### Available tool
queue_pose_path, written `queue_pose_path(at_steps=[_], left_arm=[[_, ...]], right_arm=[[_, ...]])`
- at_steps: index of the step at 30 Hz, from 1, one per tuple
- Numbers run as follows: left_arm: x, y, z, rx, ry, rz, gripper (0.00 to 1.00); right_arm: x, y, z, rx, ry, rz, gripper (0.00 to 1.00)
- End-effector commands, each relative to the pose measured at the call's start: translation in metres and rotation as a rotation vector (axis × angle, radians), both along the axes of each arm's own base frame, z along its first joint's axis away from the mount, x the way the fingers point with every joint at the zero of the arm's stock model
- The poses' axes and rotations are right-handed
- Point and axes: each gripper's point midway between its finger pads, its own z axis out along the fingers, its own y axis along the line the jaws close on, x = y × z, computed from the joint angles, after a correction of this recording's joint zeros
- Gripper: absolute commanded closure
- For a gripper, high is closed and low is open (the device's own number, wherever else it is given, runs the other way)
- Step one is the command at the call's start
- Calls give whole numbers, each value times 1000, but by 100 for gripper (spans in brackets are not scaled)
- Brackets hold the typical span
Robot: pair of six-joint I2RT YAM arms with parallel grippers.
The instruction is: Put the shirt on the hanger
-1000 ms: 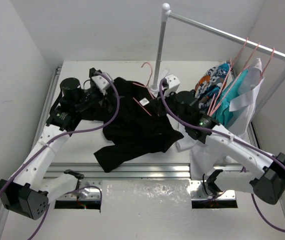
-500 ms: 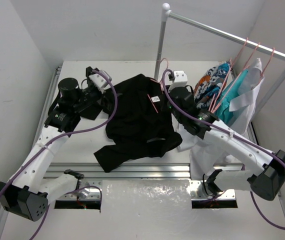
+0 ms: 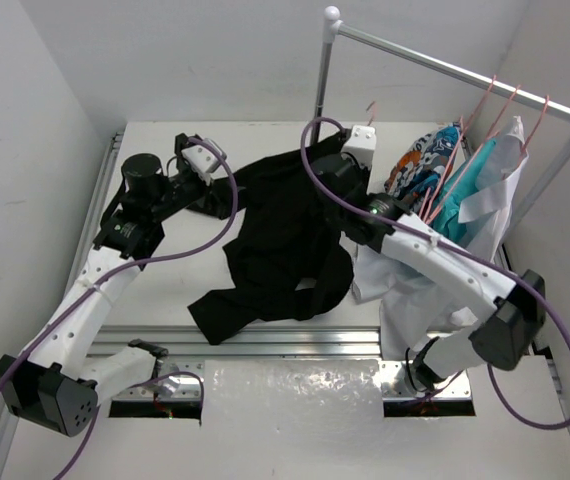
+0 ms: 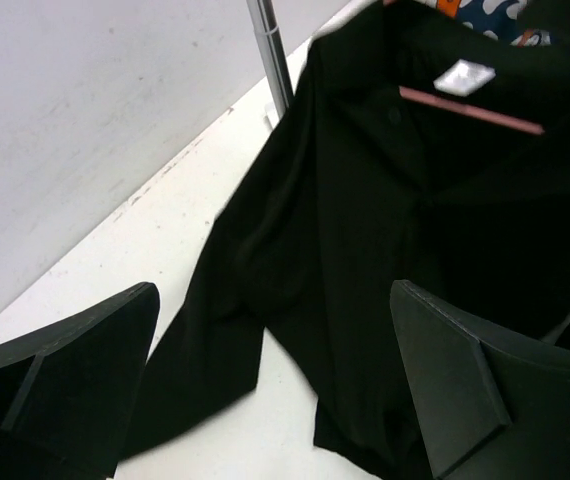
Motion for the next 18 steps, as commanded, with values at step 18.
queue_pose_path(at_steps=[18], left_arm=[[-8,2,27,-19,-67,-5,2]], right_arm=[[18,-104,155,-351,-192,-661,100]])
